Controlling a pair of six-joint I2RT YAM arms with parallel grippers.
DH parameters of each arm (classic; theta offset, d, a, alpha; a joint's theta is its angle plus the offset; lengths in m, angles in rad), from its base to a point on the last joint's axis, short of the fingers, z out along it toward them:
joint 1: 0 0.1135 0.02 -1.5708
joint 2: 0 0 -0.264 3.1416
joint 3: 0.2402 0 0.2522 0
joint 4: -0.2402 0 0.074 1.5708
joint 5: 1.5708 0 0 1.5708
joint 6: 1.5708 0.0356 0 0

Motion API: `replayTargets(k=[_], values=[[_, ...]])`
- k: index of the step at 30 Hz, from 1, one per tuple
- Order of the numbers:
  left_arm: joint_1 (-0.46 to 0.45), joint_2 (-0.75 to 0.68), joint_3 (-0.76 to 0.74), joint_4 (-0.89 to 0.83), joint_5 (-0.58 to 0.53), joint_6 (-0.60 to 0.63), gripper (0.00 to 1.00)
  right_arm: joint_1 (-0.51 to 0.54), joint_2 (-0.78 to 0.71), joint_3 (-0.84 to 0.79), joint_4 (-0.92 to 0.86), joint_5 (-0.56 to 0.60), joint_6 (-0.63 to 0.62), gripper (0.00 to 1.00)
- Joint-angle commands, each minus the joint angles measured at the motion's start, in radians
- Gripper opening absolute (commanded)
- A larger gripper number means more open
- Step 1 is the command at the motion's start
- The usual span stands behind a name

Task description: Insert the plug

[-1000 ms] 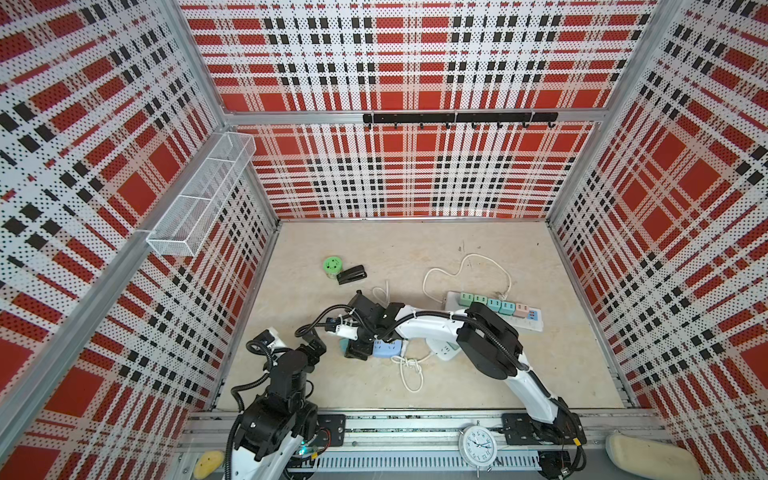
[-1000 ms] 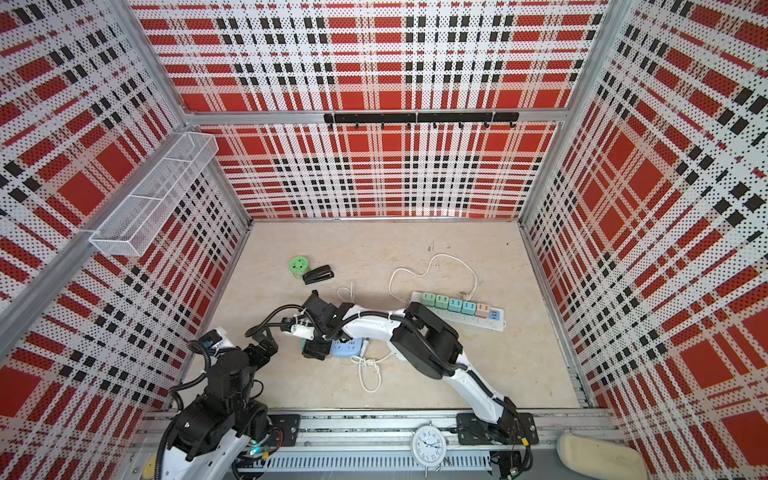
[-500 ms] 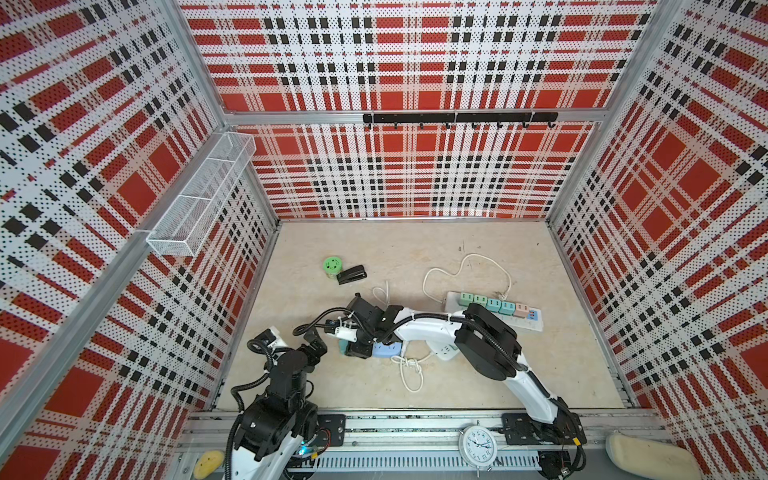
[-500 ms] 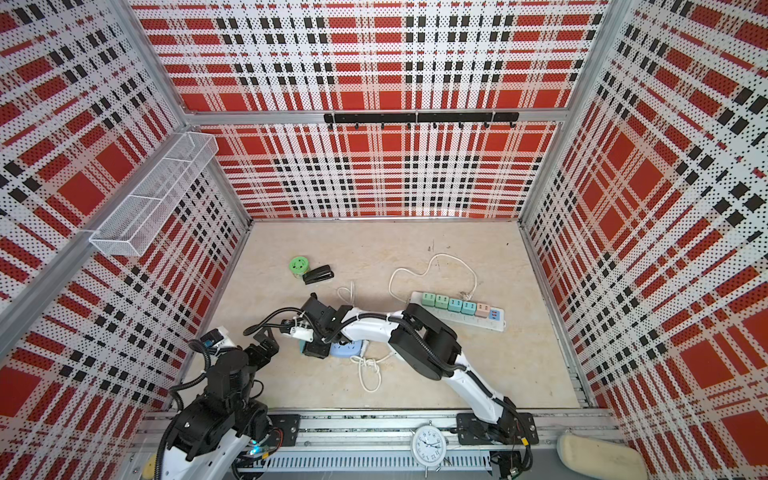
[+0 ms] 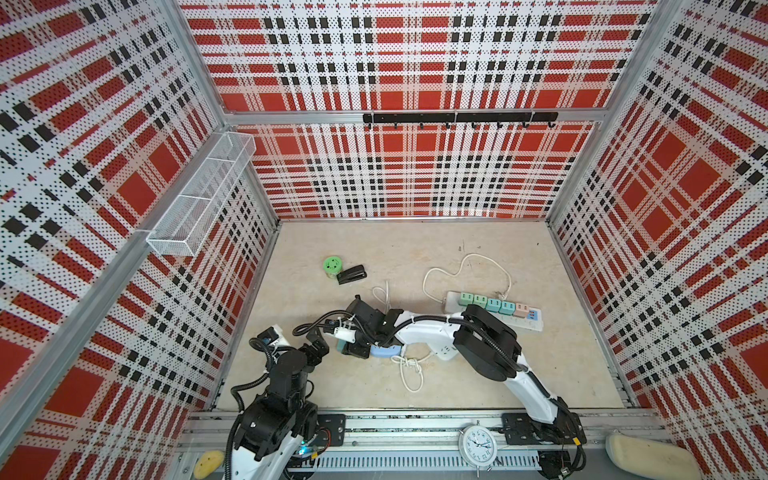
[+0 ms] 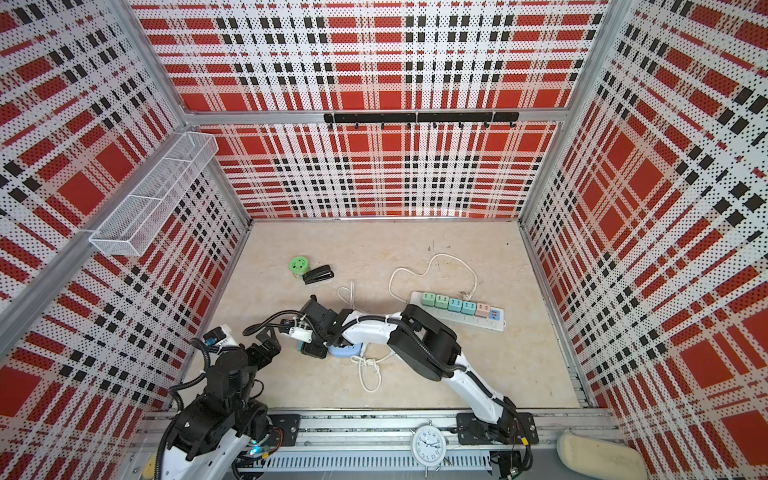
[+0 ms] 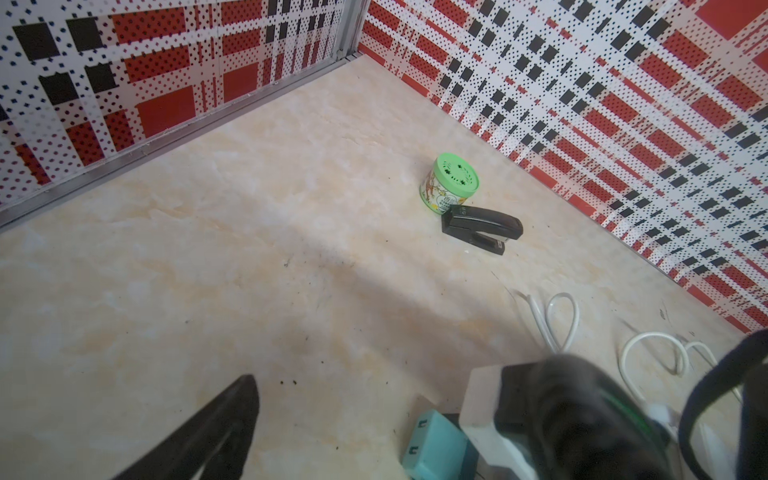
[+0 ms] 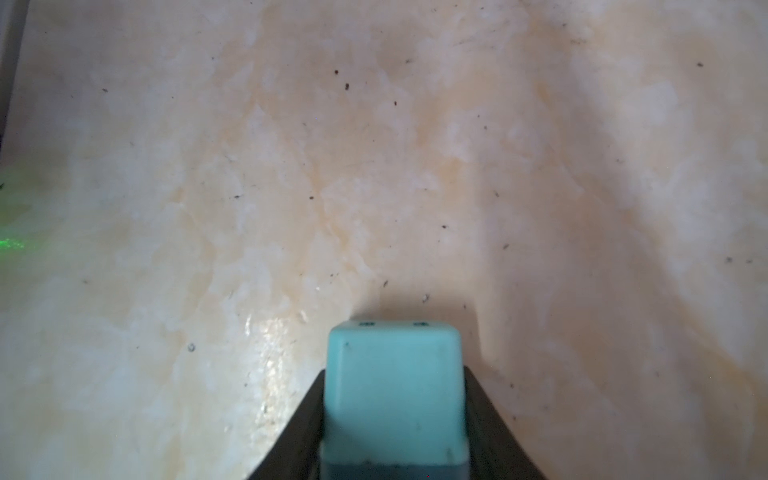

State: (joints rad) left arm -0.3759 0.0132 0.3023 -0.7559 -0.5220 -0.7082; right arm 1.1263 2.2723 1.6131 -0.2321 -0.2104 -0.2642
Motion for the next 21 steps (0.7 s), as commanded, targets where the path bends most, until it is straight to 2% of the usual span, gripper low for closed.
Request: replayTargets(k=[1,8,17,21], values=[[0.008,-0.013,0.015,0.020,0.002,0.010,0.99,0.003,-0.097,-0.057,0.105,0.015,0.035,0.26],[0.008,-0.012,0.027,0.028,0.056,0.067,0.99,-0.003,-0.340,-0.293,0.330,0.102,0.098,0.21],[0.008,-0.012,-0.006,0.140,0.238,0.163,0.99,-0.003,-0.710,-0.672,0.501,0.293,0.123,0.15],[0.008,-0.009,-0.019,0.230,0.380,0.203,0.99,0.013,-0.900,-0.859,0.579,0.382,0.125,0.14]])
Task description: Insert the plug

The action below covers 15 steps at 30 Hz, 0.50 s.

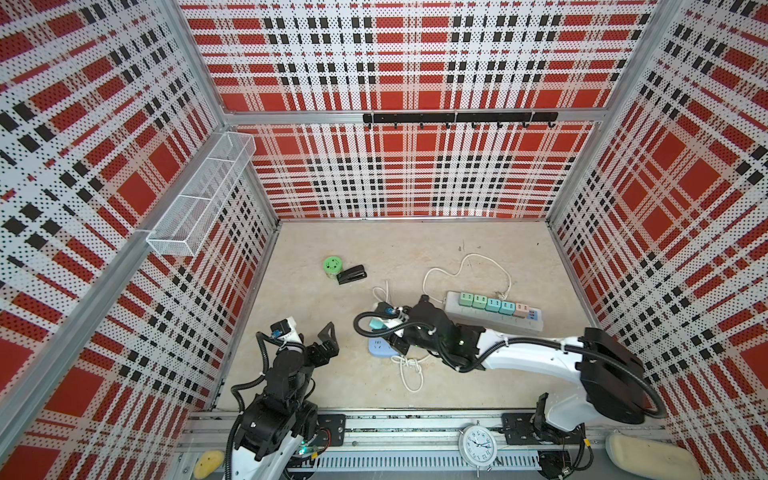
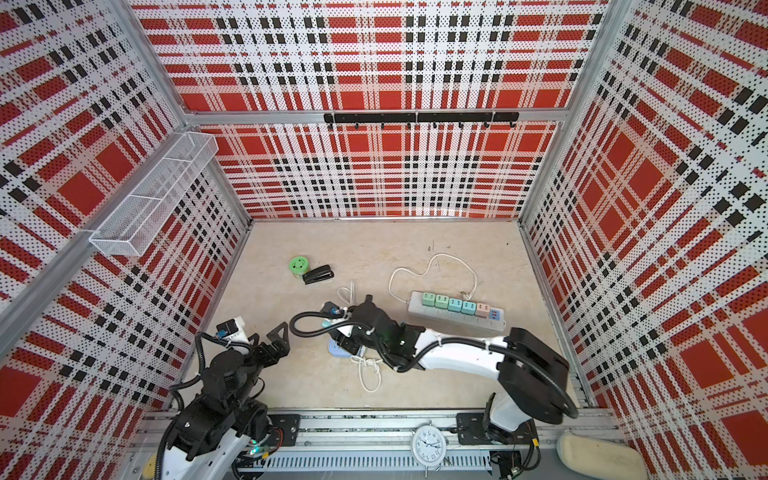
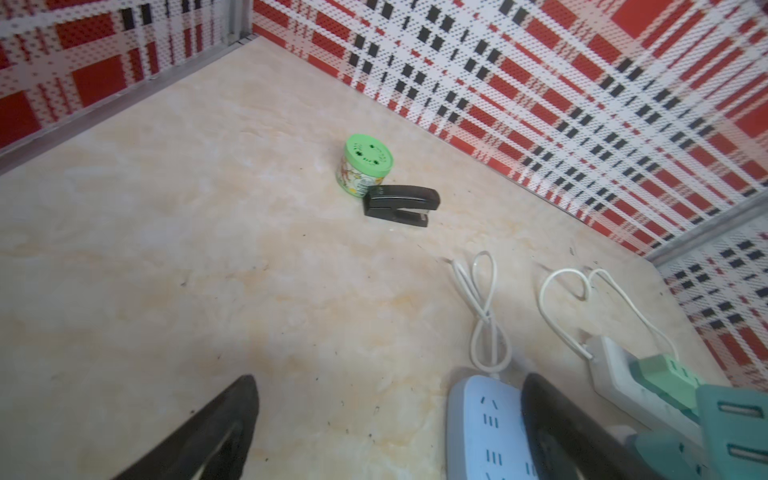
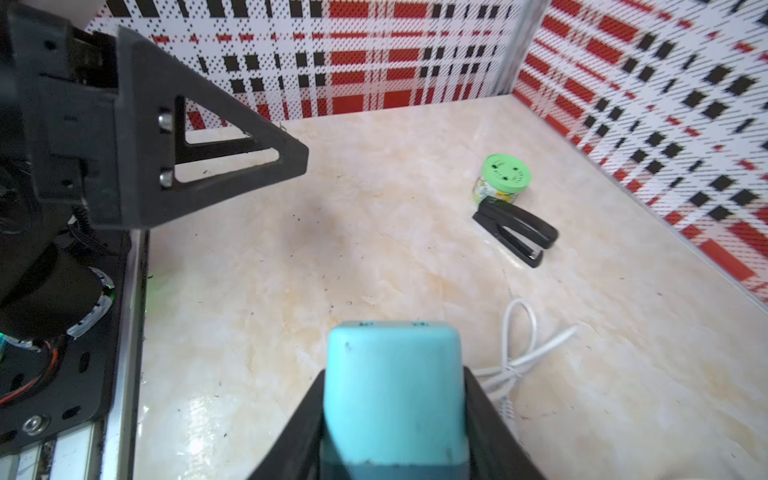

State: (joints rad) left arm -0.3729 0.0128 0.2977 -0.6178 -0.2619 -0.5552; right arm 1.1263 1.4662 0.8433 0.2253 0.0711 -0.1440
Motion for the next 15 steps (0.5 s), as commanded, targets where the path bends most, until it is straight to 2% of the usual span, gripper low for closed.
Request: replayTargets(k=[1,5,9,12,15], values=[[0.005,-0.003,-0.010,0.116,0.157,0.055,0.99,0.025,-0.139,-0.127,0.129,0.135,-0.002,0.14],[0.003,0.075,0.028,0.232,0.360,0.022,0.99,0.096,-0.301,-0.267,0.175,0.273,-0.066,0.13],[-0.021,0.237,0.101,0.302,0.514,0.010,0.93,0.122,-0.404,-0.392,0.263,0.326,-0.099,0.12],[-0.082,0.339,0.161,0.301,0.542,0.036,0.91,0.127,-0.461,-0.462,0.303,0.368,-0.114,0.11],[-0.195,0.412,0.205,0.304,0.515,0.051,0.89,0.134,-0.508,-0.511,0.312,0.378,-0.137,0.10]])
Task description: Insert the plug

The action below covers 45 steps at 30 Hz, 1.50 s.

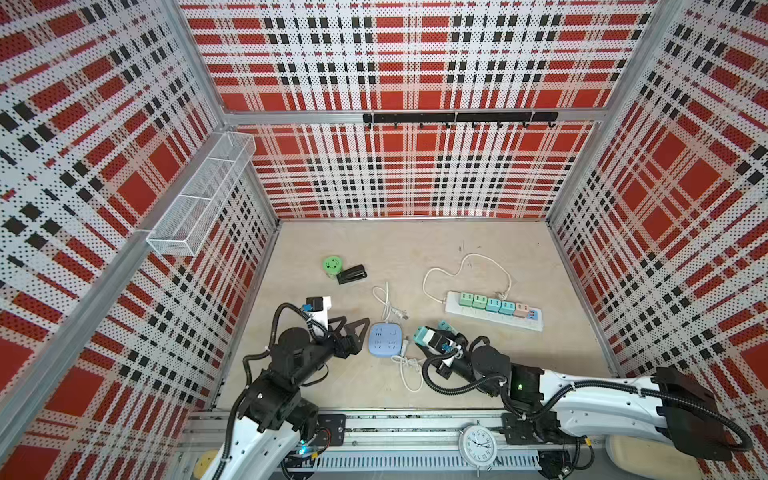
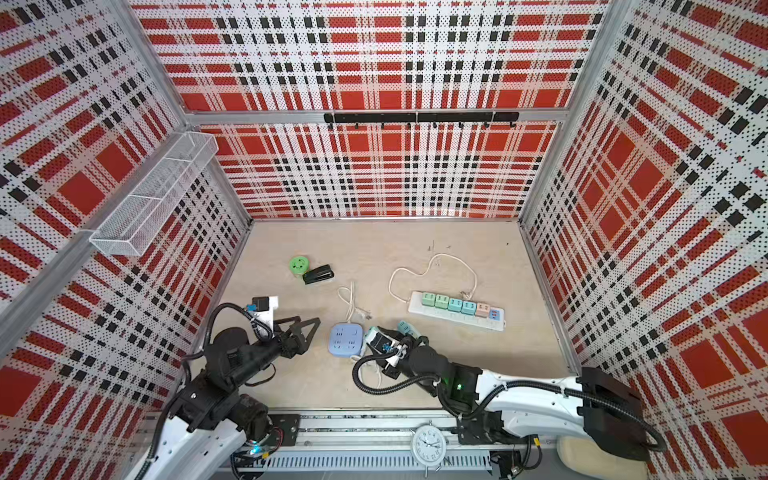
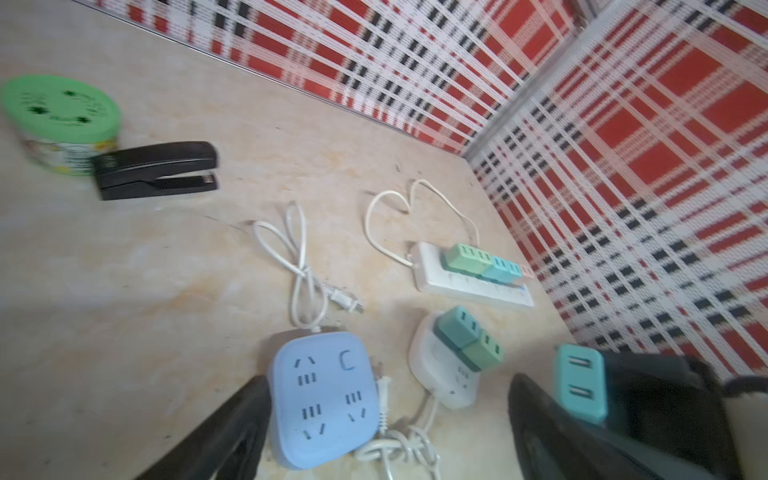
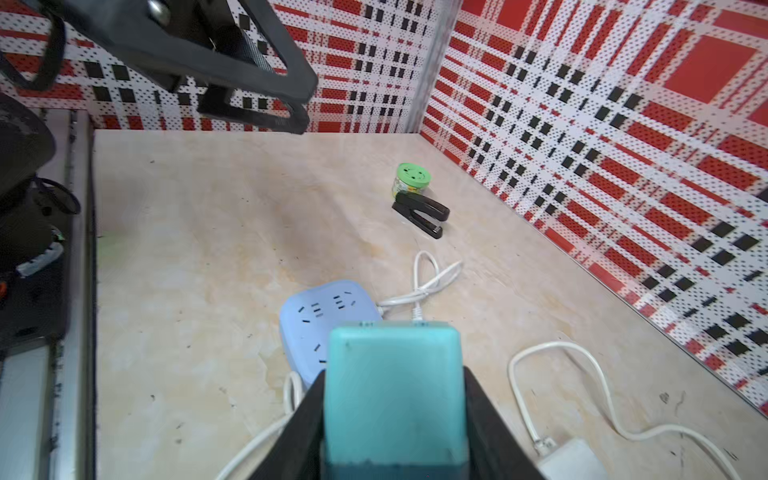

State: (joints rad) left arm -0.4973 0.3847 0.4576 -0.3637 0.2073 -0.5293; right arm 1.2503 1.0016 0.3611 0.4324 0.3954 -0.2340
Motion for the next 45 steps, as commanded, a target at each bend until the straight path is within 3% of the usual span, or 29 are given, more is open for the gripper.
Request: replayTargets(k=[1,8,15,24,41,45], values=[[-0.116,0.062,0.060,0.052,0.021,0.035,0.89,0.014,-0.060,-0.035,0.086,0.058,-0.049,0.09],[-0.460,0.253,0.165,0.052,-0.217,0.125,0.88,0.024,-0.146,-0.165,0.160,0.057,-0.055,0.09],[-0.601,0.433,0.245,0.100,-0.277,0.141,0.84,0.024,-0.182,-0.189,0.171,0.024,-0.054,0.07],[-0.636,0.568,0.316,0.124,-0.263,0.146,0.84,0.024,-0.153,-0.213,0.262,-0.037,-0.050,0.06],[-0.636,0.656,0.326,0.121,-0.255,0.129,0.83,0.072,-0.056,-0.191,0.402,-0.050,-0.055,0.04],[-0.636,0.655,0.322,0.123,-0.246,0.125,0.78,0.077,-0.067,-0.202,0.422,-0.047,-0.056,0.04]])
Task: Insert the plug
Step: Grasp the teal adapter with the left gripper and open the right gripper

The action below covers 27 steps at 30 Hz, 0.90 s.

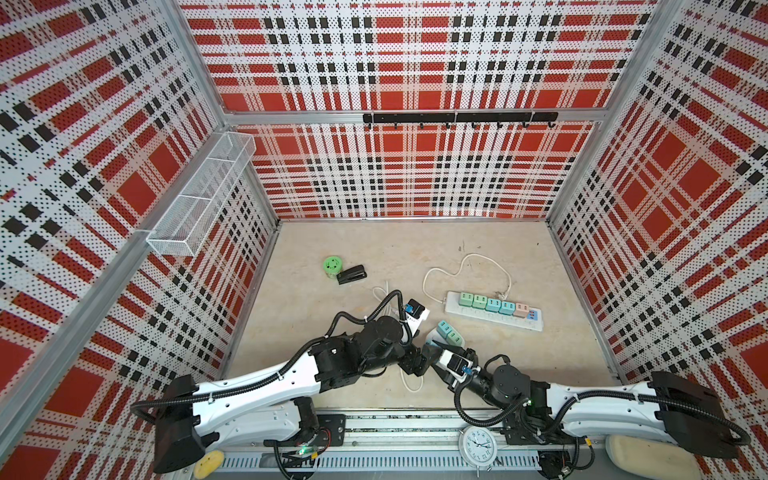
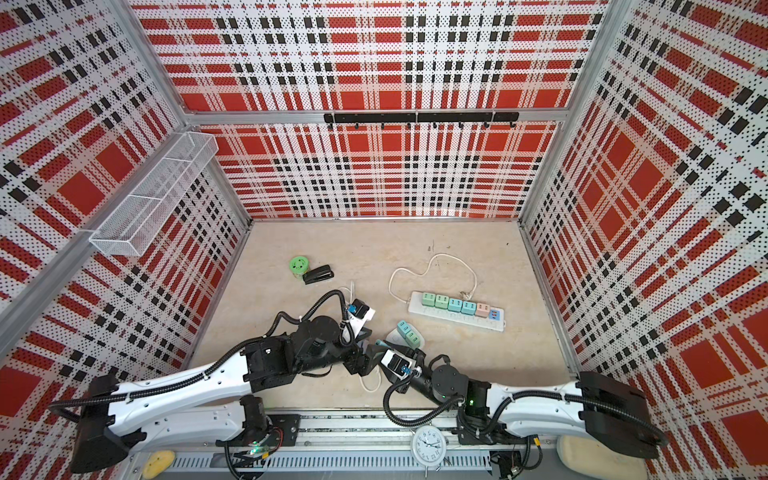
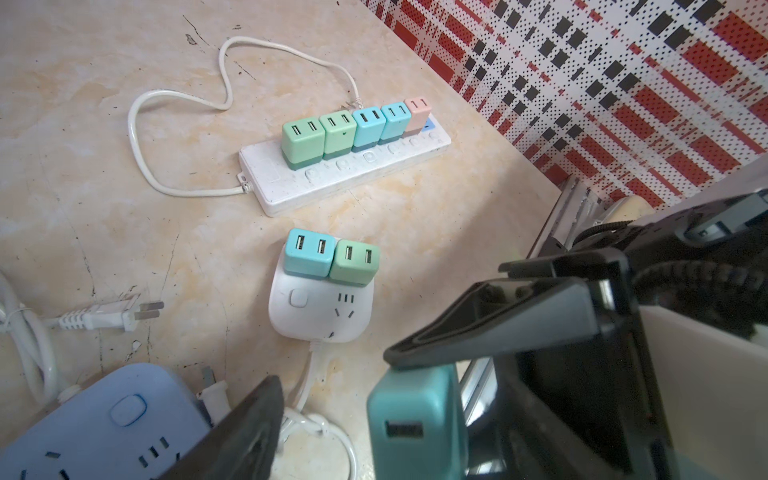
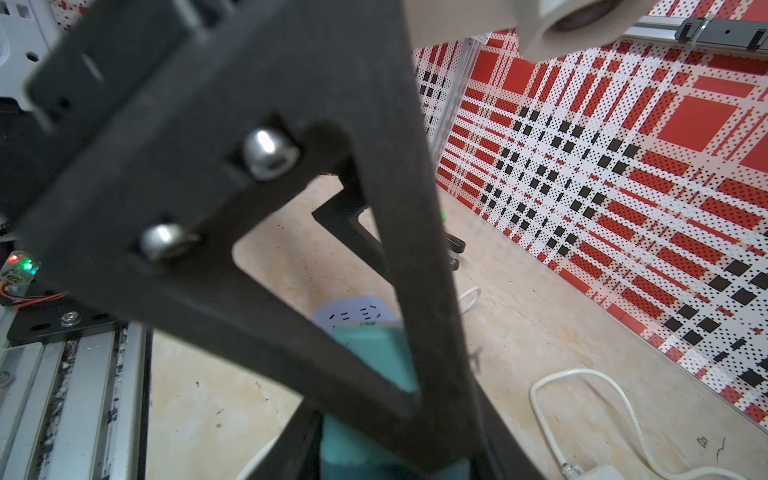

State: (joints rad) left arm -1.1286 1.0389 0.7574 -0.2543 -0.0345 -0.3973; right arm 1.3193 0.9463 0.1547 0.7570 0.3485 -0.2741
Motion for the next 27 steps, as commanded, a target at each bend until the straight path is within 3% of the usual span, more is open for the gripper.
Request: replayTargets(k=[1,9,11,18,21,24,27], values=[[-0.004,0.001,0.020,0.015,0.001,-0.008,0.77,0.008,-0.015,0.001,0.104,0.002,-0.014,0.04],[-0.005,0.017,0.008,0.054,0.072,-0.024,0.70,0.010,-0.027,-0.010,0.129,0.011,-0.004,0.04],[-0.003,0.024,0.003,0.067,0.087,-0.023,0.62,0.010,-0.025,-0.012,0.132,0.005,-0.001,0.04],[0.020,0.049,-0.001,0.127,0.155,-0.017,0.18,0.019,-0.004,-0.008,0.156,-0.010,-0.007,0.09],[0.053,0.050,-0.004,0.136,0.180,-0.013,0.05,0.018,-0.003,-0.012,0.157,0.001,-0.010,0.23],[0.107,0.045,-0.006,0.135,0.229,0.000,0.02,0.018,-0.013,-0.019,0.158,0.023,-0.010,0.51],[0.179,0.025,-0.004,0.093,0.225,0.050,0.01,0.018,-0.036,-0.037,0.159,0.059,-0.013,0.70]])
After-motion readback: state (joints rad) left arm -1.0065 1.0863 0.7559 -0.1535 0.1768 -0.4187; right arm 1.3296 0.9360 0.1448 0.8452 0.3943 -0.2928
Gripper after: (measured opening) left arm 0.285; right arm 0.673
